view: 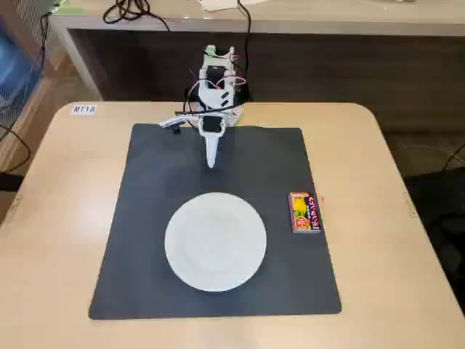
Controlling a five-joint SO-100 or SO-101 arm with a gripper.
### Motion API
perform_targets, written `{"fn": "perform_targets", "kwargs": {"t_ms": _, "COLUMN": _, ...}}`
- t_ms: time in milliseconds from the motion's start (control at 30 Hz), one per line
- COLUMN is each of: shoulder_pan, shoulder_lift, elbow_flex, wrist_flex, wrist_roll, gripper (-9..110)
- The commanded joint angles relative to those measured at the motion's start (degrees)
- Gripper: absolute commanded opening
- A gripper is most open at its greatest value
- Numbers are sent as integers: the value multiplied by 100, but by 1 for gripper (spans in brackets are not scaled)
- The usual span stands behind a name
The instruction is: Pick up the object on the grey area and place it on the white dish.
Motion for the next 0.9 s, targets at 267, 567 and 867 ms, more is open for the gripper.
{"fn": "perform_targets", "kwargs": {"t_ms": 267, "shoulder_pan": 439, "shoulder_lift": 26, "elbow_flex": -809, "wrist_flex": -431, "wrist_roll": 44, "gripper": 0}}
{"fn": "perform_targets", "kwargs": {"t_ms": 567, "shoulder_pan": 26, "shoulder_lift": -2549, "elbow_flex": -2522, "wrist_flex": -782, "wrist_roll": -272, "gripper": 0}}
{"fn": "perform_targets", "kwargs": {"t_ms": 867, "shoulder_pan": -492, "shoulder_lift": -5643, "elbow_flex": -5502, "wrist_flex": -817, "wrist_roll": -686, "gripper": 0}}
